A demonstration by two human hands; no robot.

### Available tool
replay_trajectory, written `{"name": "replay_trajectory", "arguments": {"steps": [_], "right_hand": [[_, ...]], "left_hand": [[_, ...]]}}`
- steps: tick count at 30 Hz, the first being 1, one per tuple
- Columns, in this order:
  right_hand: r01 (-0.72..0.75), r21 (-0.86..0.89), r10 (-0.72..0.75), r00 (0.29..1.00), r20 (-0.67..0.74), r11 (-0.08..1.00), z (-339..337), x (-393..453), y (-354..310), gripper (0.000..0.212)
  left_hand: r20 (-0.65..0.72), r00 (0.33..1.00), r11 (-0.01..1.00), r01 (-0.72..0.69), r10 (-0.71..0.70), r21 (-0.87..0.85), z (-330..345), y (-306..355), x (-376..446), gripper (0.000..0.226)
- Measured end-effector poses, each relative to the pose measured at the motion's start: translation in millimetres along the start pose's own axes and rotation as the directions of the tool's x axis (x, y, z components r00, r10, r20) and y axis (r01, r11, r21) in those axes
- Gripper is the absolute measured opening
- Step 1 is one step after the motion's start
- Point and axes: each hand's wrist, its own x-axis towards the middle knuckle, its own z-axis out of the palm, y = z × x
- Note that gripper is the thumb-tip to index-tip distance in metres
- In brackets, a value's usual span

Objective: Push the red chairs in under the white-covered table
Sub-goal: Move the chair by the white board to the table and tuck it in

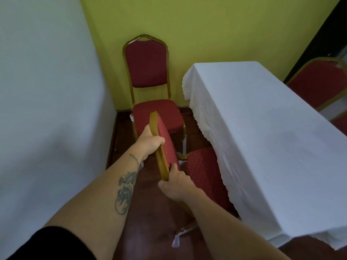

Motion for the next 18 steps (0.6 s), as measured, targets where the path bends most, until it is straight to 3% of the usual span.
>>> {"name": "replay_trajectory", "arguments": {"steps": [8,18], "right_hand": [[-0.053,0.059,0.056,0.998,-0.041,0.997,-35.6,24.3,32.6,0.084],[-0.045,0.026,0.046,0.998,-0.041,0.999,-46.6,28.2,41.2,0.097]], "left_hand": [[0.044,0.999,0.986,0.015,-0.023,0.165,48.0,37.8,25.0,0.095],[0.014,0.998,0.941,0.046,-0.054,0.334,59.7,50.8,29.0,0.098]]}}
